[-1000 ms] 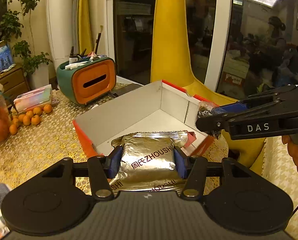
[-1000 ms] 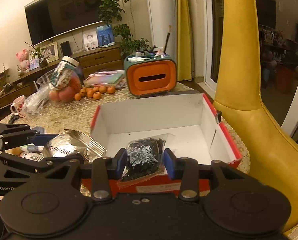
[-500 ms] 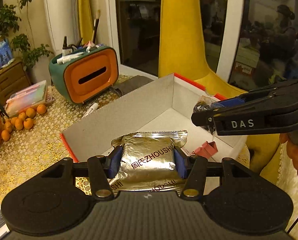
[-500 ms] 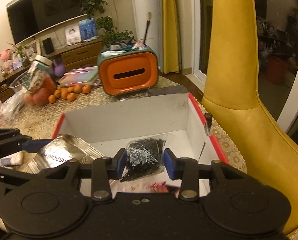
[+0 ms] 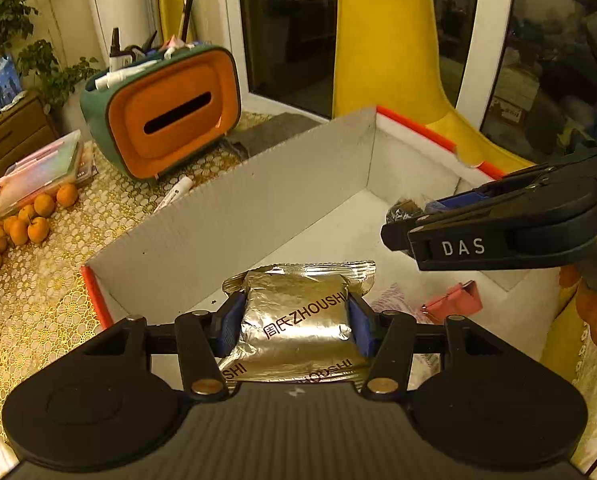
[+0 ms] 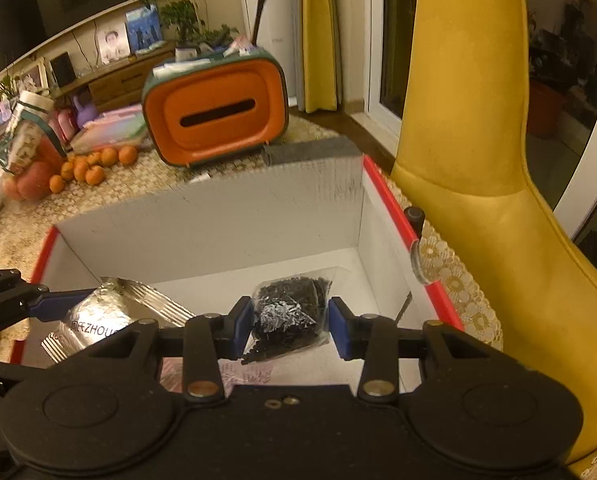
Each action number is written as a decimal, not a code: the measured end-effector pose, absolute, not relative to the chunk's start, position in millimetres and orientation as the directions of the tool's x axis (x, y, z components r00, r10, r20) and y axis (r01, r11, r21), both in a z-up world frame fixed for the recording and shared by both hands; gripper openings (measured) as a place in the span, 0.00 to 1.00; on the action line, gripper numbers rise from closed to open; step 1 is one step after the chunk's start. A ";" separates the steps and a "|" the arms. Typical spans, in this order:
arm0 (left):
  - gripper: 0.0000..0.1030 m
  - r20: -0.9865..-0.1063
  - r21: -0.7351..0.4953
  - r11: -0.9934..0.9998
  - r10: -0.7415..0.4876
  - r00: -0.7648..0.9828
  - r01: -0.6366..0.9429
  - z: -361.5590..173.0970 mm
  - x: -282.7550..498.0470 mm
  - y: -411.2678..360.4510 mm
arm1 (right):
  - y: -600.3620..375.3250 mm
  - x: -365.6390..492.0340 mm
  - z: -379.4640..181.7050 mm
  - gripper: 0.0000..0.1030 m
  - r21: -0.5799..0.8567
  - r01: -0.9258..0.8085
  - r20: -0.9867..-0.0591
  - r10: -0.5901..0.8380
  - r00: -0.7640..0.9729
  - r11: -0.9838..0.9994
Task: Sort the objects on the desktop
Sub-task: 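Open the left tool to drop the foil packet while the right tool releases the mesh bag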
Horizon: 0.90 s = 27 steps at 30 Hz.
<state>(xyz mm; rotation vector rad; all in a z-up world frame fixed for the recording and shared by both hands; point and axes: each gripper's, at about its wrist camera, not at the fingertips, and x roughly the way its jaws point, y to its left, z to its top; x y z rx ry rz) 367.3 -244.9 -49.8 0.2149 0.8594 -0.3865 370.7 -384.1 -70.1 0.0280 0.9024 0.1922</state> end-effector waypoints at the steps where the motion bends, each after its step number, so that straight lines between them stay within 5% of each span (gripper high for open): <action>1: 0.52 -0.775 0.027 0.910 -0.243 0.584 0.414 -51.9 369.2 -245.2 | -383.7 373.6 -72.9 0.39 0.111 -0.154 -0.785 0.182 0.593 0.982; 19: 0.54 -0.840 0.009 0.904 -0.224 0.494 0.427 -67.6 382.3 -250.3 | -375.7 380.5 -88.7 0.42 0.083 -0.173 -0.833 0.164 0.529 0.981; 27: 0.65 -0.838 0.023 0.903 -0.216 0.500 0.430 -66.4 380.6 -251.3 | -376.3 379.2 -86.4 0.58 0.078 -0.164 -0.821 0.157 0.548 0.983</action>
